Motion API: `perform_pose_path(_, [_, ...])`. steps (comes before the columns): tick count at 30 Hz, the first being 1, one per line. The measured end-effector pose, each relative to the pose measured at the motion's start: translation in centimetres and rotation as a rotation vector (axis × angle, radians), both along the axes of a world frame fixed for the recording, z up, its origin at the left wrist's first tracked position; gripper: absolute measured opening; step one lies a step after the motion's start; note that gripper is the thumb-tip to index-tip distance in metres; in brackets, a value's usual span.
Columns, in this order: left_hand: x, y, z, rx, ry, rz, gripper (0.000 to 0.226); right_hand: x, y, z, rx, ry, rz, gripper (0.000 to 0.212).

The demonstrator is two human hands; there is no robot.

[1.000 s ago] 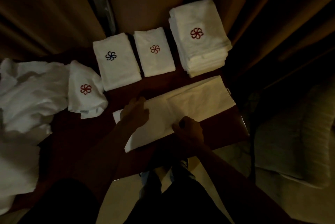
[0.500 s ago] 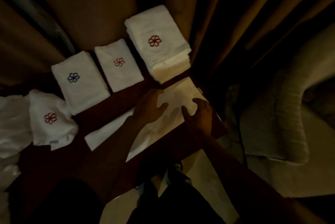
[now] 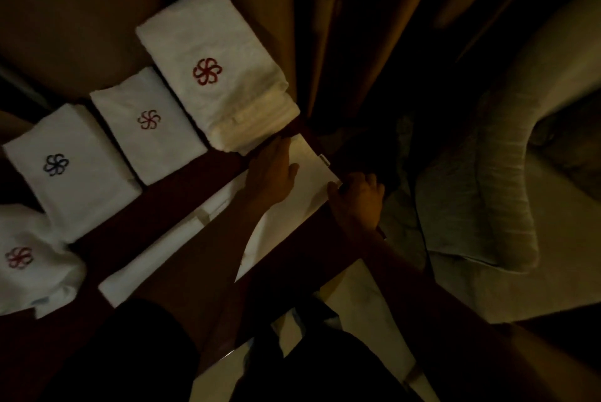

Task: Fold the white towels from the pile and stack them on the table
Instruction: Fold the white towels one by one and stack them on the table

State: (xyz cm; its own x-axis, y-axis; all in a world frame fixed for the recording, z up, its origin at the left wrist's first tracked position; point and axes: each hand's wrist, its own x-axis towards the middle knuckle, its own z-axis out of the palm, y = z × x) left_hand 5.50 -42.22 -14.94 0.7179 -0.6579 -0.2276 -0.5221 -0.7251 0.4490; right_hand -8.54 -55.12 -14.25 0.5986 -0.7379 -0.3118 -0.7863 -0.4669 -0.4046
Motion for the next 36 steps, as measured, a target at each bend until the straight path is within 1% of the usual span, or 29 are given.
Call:
perform_pose_path(5, [0.0, -1.9, 0.5, 0.110, 0.017, 0.075, 0.067, 0.3, -0.3, -0.2, 0.052, 0.159, 0.001, 0.048])
perform_pose_path(7, [0.1, -2.5, 0.8, 0.163, 0.044, 0.098, 0.072, 0.4, -0.2, 0.3, 0.089, 0.158, -0.029, 0.044])
perform_pose_path(9, [0.2, -2.7, 1.0, 0.191, 0.083, 0.097, 0.069, 0.5, 0.0, 0.9, 0.139, 0.106, -0.068, 0.036])
perform_pose_path(11, [0.5, -2.6, 1.2, 0.156, 0.123, 0.097, 0.055, 0.4, 0.3, 1.4, 0.181, 0.045, -0.099, 0.029])
perform_pose_path(13, [0.7, -2.0, 1.5, 0.074, 0.150, 0.089, 0.043, 0.3, 0.8, 2.0, 0.222, -0.028, -0.130, 0.025])
perform_pose_path(16, [0.7, -0.7, 2.3, -0.074, 0.186, 0.085, 0.034, -0.1, 1.8, 2.9, 0.306, -0.171, -0.188, 0.021])
perform_pose_path(18, [0.5, 0.6, 3.2, -0.129, 0.185, 0.088, 0.029, -0.5, 2.8, 3.7, 0.350, -0.259, -0.211, 0.021])
perform_pose_path(22, [0.3, 4.0, 5.5, -0.188, 0.186, 0.161, 0.029, -1.3, 5.7, 5.1, 0.283, -0.412, -0.115, 0.012])
perform_pose_path(26, [0.4, 8.9, 7.6, -0.236, 0.107, 0.169, 0.016, -1.9, 8.9, 6.4, 0.237, -0.545, 0.071, 0.019])
perform_pose_path(28, [0.5, 11.4, 8.6, -0.264, 0.076, 0.199, 0.016, -2.0, 10.7, 7.3, 0.223, -0.607, 0.186, 0.020])
perform_pose_path(30, [0.5, 14.2, 9.6, -0.234, 0.046, 0.222, 0.014, -2.0, 12.9, 8.2, 0.210, -0.660, 0.290, 0.019])
perform_pose_path(33, [0.6, 18.9, 10.4, -0.136, 0.001, 0.231, 0.013, -1.5, 16.2, 8.7, 0.230, -0.673, 0.409, 0.021])
perform_pose_path(36, [0.0, 23.7, 10.3, -0.109, -0.001, 0.285, 0.024, -1.1, 19.5, 8.6, 0.220, -0.615, 0.561, 0.019])
